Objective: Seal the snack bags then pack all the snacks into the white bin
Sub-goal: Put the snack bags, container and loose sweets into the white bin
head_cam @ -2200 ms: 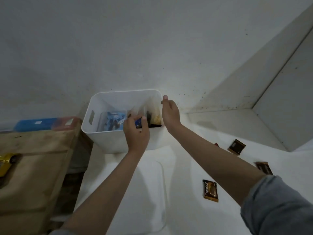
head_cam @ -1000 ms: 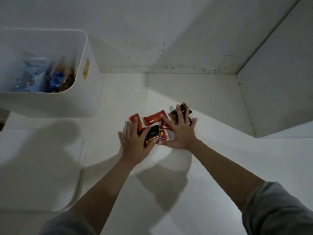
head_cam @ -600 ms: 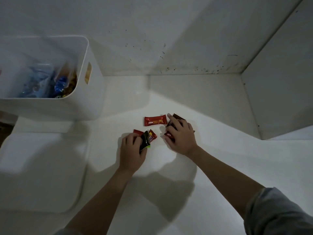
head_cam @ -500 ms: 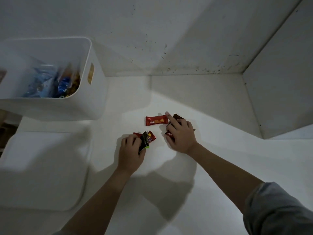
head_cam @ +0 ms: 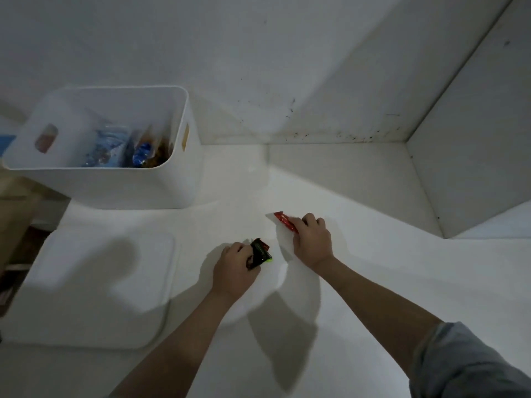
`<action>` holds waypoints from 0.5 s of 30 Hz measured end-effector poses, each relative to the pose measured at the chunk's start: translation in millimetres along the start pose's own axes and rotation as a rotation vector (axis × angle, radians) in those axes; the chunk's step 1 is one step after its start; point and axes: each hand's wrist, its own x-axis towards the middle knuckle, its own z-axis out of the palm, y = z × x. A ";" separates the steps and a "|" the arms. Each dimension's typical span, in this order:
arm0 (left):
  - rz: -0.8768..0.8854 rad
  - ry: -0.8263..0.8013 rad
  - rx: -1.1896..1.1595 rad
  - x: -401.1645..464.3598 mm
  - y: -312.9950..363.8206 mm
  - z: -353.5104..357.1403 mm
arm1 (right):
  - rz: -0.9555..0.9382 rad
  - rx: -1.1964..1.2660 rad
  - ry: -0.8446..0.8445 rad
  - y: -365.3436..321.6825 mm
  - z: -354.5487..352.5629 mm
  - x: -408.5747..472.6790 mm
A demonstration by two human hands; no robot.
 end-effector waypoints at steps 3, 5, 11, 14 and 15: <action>-0.231 0.015 -0.284 -7.3 -4.0 -20.8 | 0.147 0.307 -0.021 -19.1 -14.6 2.1; -0.310 0.063 -0.474 -7.6 -6.2 -45.4 | 0.192 0.442 0.018 -43.0 -31.5 8.3; -0.229 0.431 -0.620 29.1 -6.0 -164.6 | 0.245 0.968 0.043 -169.0 -101.5 54.6; -0.167 0.573 -0.675 61.5 -18.8 -229.5 | 0.153 1.111 0.053 -236.6 -121.3 85.9; -0.155 0.596 -0.681 73.5 -23.7 -247.6 | 0.128 1.114 0.053 -256.9 -123.5 96.9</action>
